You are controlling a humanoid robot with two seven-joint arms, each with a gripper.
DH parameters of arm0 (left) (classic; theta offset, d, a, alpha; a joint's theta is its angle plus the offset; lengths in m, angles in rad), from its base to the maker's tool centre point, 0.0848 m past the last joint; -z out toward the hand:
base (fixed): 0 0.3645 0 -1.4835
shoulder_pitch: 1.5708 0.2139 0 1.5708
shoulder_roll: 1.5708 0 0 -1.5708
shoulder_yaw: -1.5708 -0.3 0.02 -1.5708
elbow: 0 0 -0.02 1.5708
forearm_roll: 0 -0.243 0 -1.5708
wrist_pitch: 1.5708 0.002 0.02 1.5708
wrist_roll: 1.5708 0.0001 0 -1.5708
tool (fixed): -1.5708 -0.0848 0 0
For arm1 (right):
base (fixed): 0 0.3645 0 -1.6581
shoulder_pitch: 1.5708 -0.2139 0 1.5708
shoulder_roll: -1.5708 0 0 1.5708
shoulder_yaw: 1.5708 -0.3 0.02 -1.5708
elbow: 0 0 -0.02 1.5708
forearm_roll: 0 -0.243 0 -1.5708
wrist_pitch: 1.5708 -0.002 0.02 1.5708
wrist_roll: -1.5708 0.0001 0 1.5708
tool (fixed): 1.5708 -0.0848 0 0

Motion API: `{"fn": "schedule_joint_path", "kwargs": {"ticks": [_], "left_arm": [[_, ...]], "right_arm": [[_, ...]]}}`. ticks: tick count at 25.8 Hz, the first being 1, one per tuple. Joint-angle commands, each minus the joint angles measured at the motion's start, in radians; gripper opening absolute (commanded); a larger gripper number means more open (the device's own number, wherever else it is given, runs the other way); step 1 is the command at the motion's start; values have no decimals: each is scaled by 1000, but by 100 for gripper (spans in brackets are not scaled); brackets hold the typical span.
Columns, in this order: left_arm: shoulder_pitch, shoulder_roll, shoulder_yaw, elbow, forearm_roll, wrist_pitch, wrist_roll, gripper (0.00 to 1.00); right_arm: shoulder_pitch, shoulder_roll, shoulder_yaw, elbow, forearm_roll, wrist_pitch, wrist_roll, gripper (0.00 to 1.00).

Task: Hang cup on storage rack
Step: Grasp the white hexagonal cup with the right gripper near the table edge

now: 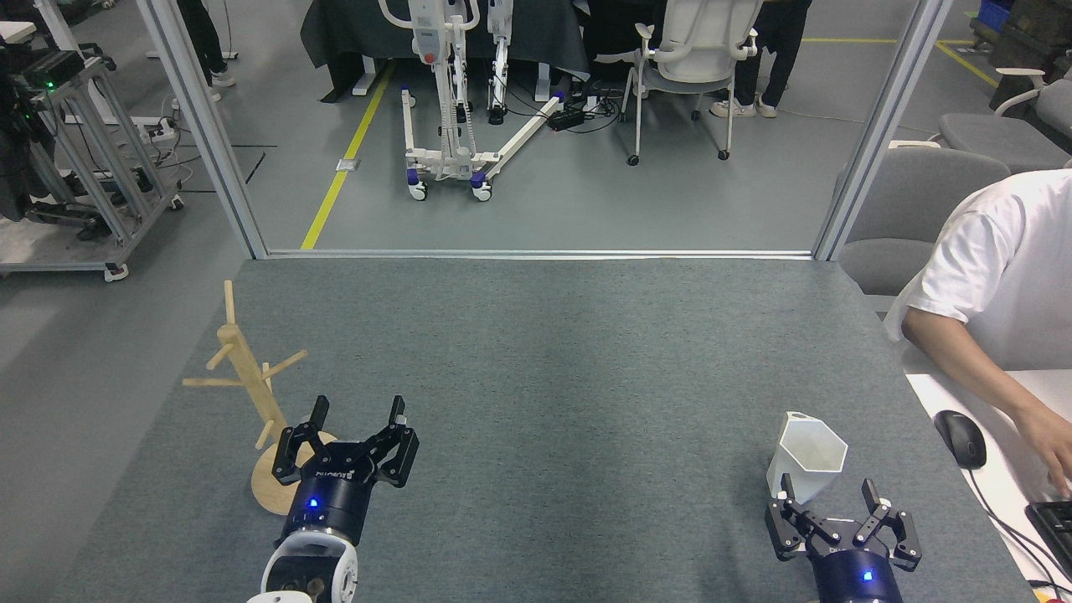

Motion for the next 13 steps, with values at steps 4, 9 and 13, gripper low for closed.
{"fn": "schedule_joint_path", "kwargs": {"ticks": [4, 9, 13], "left_arm": [[-3, 1, 0, 1, 0, 1, 1, 99], [6, 2, 0, 1, 0, 1, 3, 99], [6, 2, 0, 4, 0, 5, 3, 99]], "right_arm": [[-11, -3, 2, 37, 1, 1, 0, 99], [-44, -3, 9, 73, 1, 1, 0, 99], [-70, -3, 10, 115, 2, 1, 0, 99]]}}
